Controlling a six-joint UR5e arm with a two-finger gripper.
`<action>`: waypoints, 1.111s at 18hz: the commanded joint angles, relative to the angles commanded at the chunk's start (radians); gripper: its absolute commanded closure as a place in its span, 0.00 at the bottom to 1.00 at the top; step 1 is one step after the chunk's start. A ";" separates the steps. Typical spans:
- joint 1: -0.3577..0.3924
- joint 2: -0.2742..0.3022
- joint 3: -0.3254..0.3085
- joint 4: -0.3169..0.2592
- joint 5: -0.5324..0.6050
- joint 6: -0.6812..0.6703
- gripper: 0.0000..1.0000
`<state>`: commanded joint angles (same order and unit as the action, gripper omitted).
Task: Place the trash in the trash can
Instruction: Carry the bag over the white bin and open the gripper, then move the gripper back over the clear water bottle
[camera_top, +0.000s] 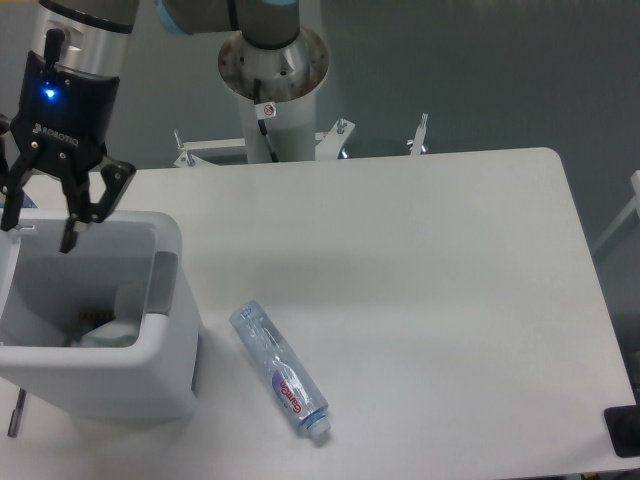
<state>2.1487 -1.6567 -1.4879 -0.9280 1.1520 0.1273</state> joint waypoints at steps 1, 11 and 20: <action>0.050 0.003 -0.003 0.002 -0.002 -0.002 0.00; 0.258 -0.145 0.000 0.002 0.165 -0.043 0.00; 0.277 -0.403 0.136 0.009 0.261 -0.120 0.00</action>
<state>2.4252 -2.0598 -1.3516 -0.9189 1.4128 0.0077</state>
